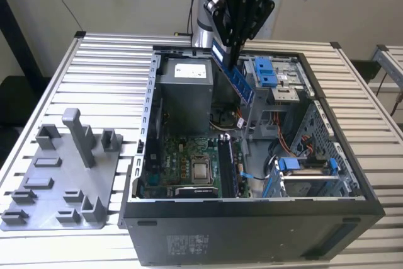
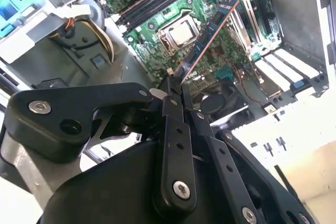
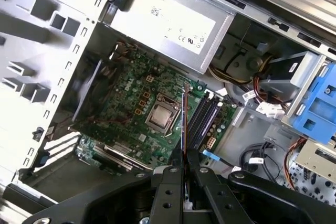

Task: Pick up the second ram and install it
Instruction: 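Insert the second ram into the second slot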

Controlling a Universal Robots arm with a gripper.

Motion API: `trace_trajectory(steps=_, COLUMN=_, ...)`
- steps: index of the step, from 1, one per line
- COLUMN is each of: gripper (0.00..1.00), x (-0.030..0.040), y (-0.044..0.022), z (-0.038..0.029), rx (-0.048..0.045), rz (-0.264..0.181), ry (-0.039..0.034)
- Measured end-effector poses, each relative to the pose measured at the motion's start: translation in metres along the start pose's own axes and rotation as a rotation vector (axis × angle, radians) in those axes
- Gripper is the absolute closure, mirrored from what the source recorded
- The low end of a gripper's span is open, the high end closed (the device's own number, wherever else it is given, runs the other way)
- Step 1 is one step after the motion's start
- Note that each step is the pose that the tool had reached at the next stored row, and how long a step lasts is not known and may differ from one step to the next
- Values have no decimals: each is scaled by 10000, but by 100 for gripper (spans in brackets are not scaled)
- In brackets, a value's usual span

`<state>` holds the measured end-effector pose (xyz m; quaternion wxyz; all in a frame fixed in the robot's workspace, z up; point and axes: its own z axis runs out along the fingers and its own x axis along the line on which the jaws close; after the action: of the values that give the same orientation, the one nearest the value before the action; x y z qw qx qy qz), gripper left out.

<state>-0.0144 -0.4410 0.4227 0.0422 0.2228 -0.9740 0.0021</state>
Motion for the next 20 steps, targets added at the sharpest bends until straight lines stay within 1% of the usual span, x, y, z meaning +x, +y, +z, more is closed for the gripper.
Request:
trace_trajectory(steps=4, gripper=86, x=0, y=0, z=2, rx=-54, rz=73, ry=96)
trace_trajectory(steps=8, gripper=86, x=0, y=0, z=5, rx=-113, rz=310, ry=175)
trace_trajectory(steps=14, gripper=86, x=2, y=2, z=23, rx=-150, rz=601, ry=187)
trace_trajectory(steps=16, gripper=86, x=5, y=-2, z=24, rx=-175, rz=629, ry=234)
trace_trajectory(steps=20, gripper=86, x=6, y=-5, z=24, rx=-206, rz=725, ry=282)
